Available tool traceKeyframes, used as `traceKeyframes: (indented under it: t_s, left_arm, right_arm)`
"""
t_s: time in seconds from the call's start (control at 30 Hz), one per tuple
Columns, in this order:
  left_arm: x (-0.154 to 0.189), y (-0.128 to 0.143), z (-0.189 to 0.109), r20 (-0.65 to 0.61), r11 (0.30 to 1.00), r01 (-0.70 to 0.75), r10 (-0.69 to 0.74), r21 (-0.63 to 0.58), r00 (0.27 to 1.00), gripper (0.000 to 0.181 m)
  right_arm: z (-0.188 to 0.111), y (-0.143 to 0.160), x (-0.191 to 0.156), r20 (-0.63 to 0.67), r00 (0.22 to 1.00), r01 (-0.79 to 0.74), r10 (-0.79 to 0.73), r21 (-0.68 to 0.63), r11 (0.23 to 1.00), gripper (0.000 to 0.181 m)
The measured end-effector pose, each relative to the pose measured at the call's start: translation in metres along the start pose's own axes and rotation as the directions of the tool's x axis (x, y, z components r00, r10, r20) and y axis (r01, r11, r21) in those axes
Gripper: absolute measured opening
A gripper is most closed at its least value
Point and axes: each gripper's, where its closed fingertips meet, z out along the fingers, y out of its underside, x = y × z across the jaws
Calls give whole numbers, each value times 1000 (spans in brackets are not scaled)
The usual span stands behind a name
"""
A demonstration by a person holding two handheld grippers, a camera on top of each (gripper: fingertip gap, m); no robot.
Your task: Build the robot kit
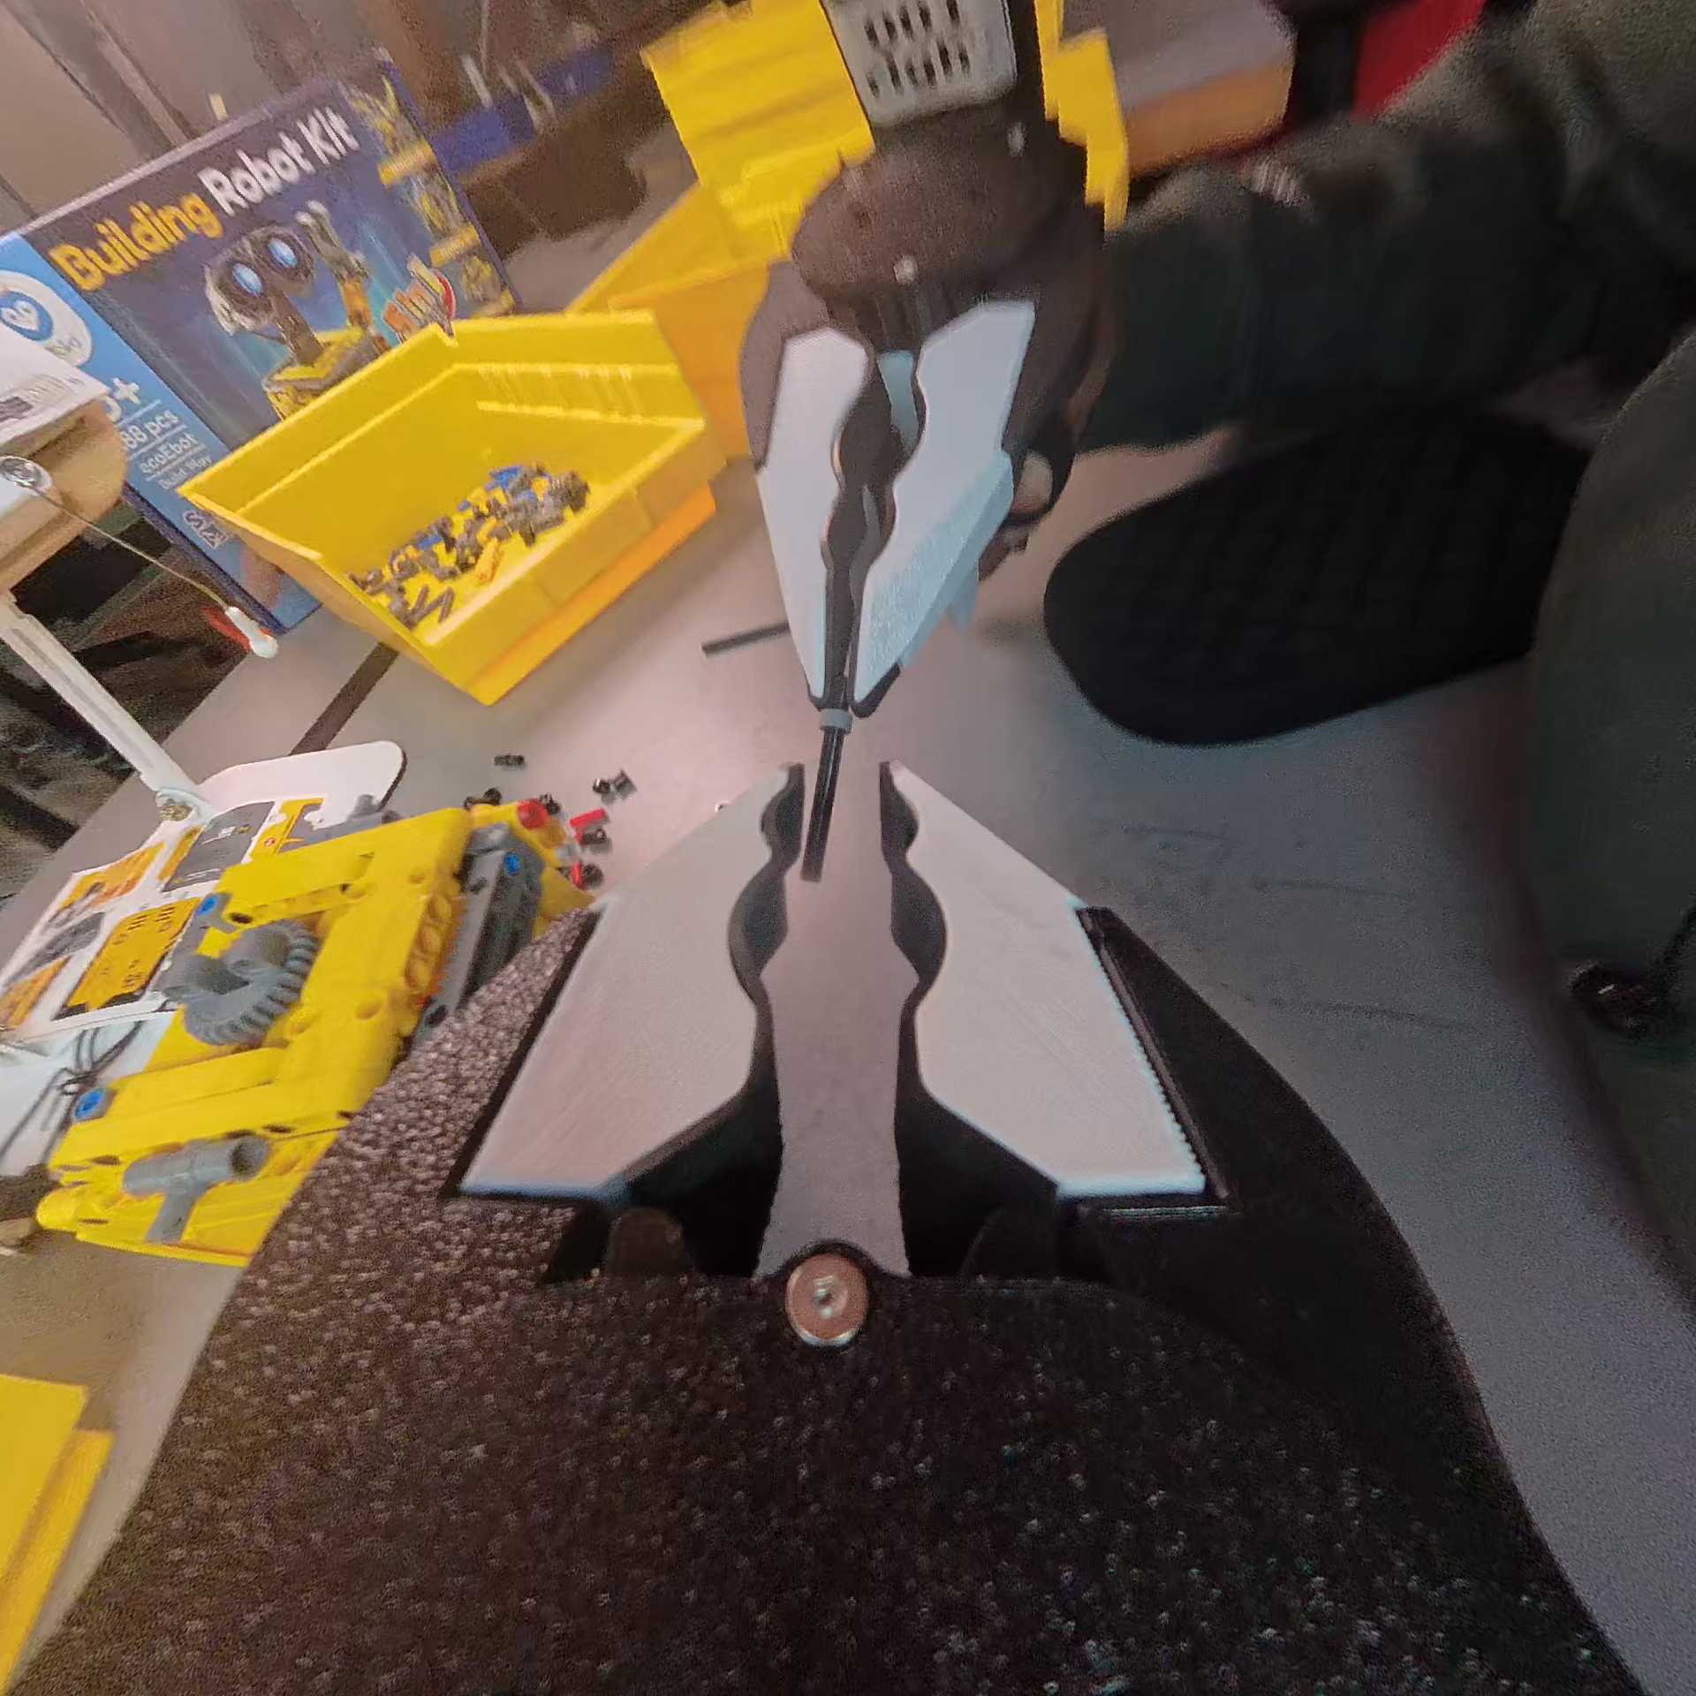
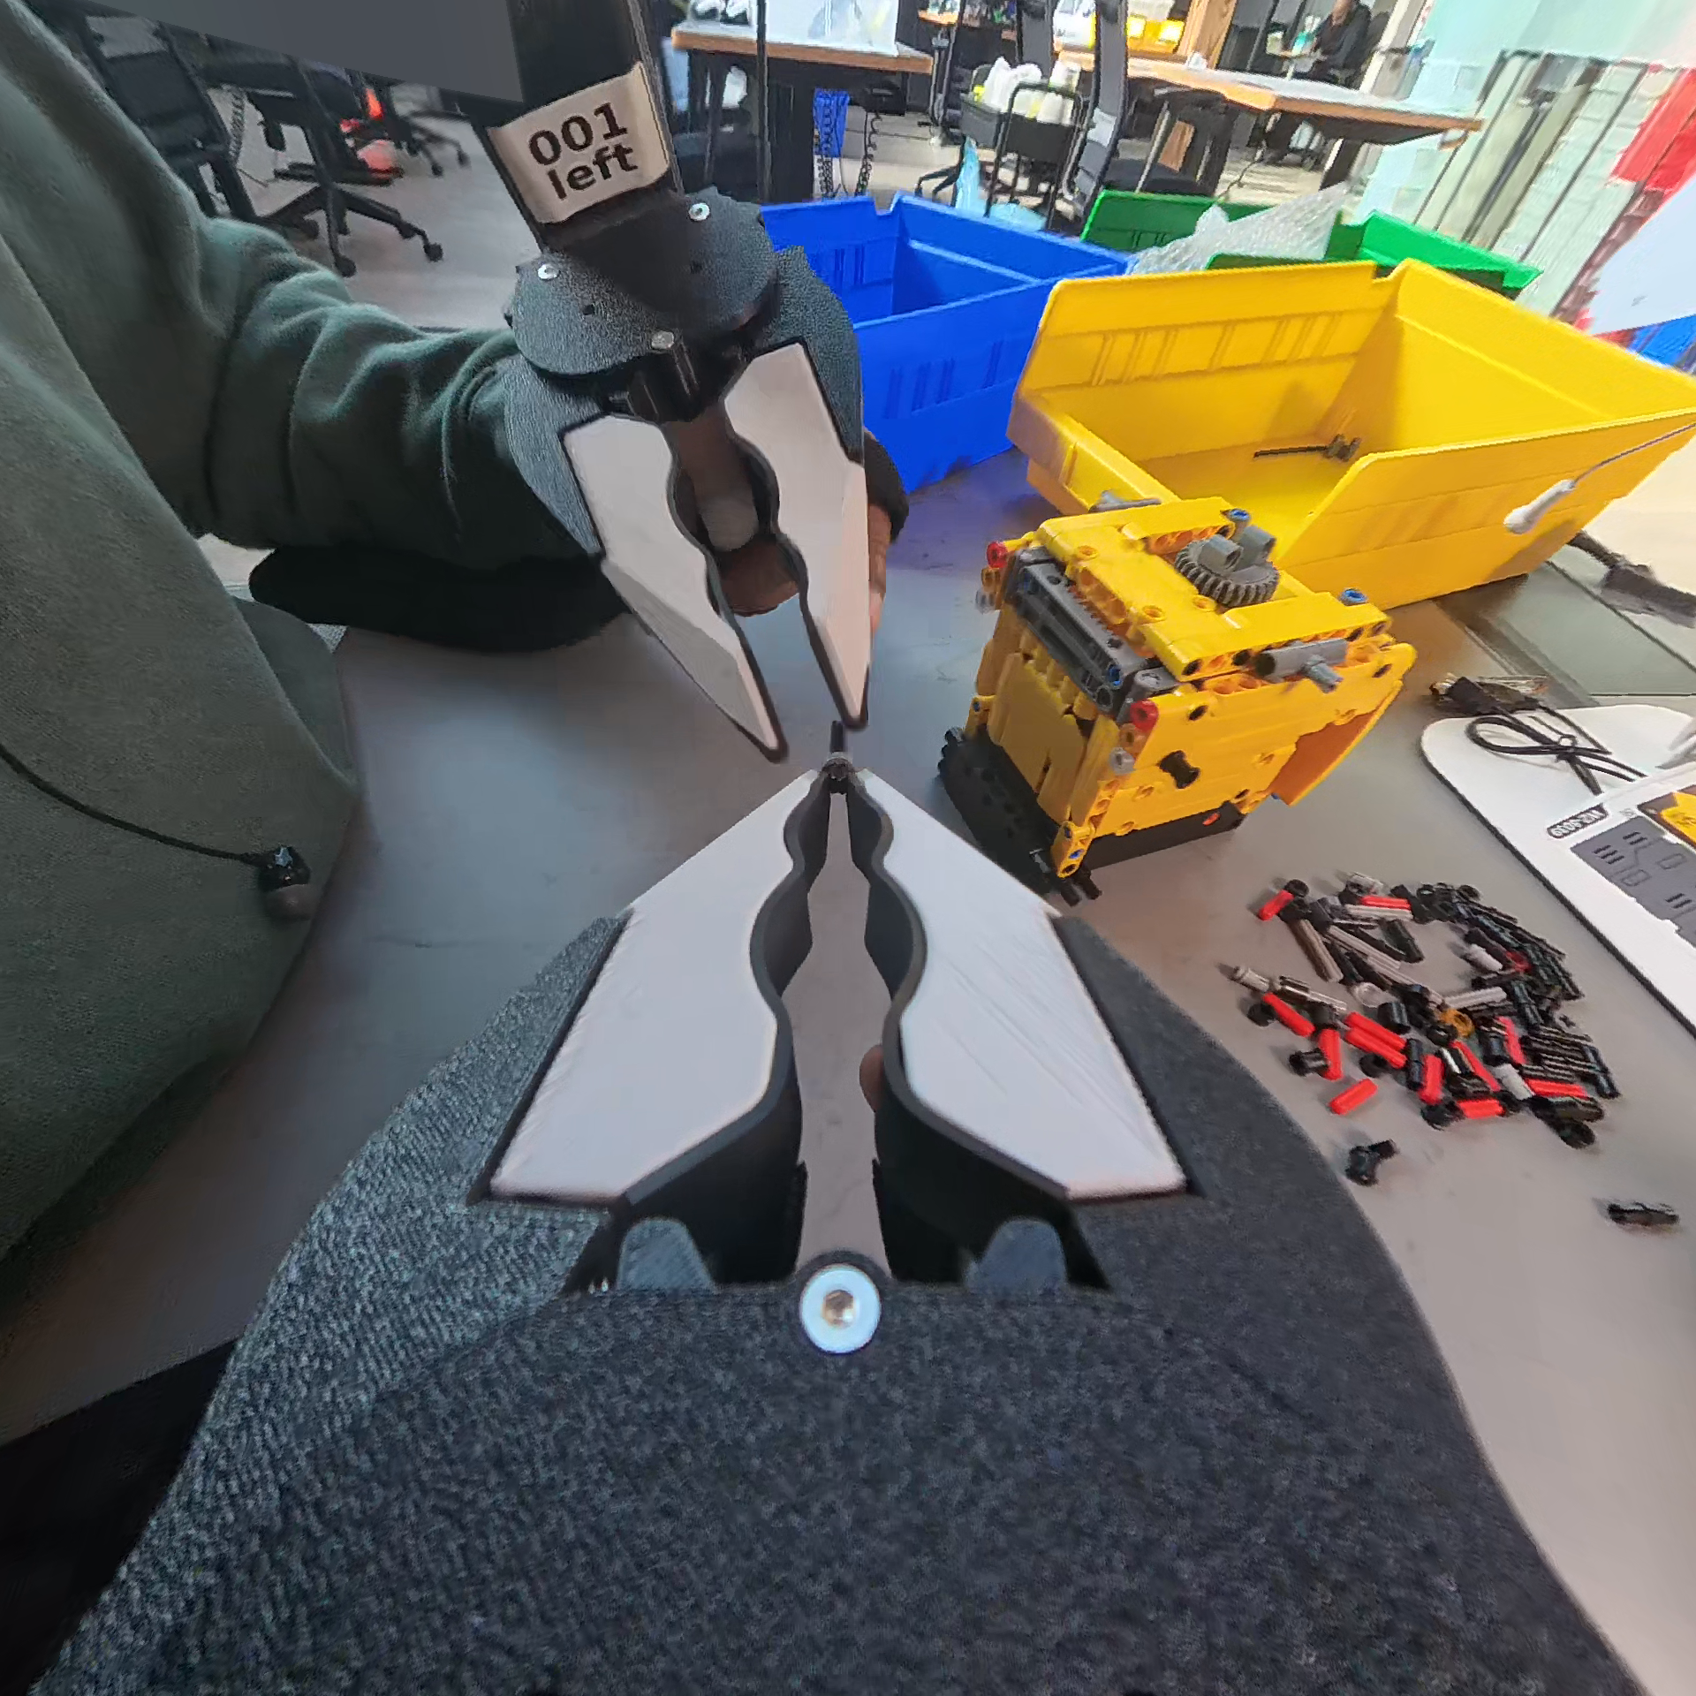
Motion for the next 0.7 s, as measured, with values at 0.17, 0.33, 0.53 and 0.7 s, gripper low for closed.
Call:
traceKeyframes:
  t_s: [0.17, 0.33, 0.53, 0.7]
  left_arm:
    - [-96, -23, -71, 129, 850, 397, -462, 346, 878, 30]
    - [-128, 35, -73, 191, 723, 630, -686, 284, 702, 38]
    - [-115, 48, -61, 245, 795, 587, -606, 152, 757, 16]
    - [-102, 42, -56, 260, 837, 537, -544, 105, 798, 12]
  right_arm:
    - [-28, -36, 30, -121, 990, -38, 66, 218, 975, 3]
    - [-28, -36, 33, -169, 984, -9, 48, 225, 974, 3]
    - [-27, -33, 33, -181, 983, 1, 37, 202, 979, 3]
    - [-26, -34, 33, -204, 979, 16, 25, 193, 981, 3]
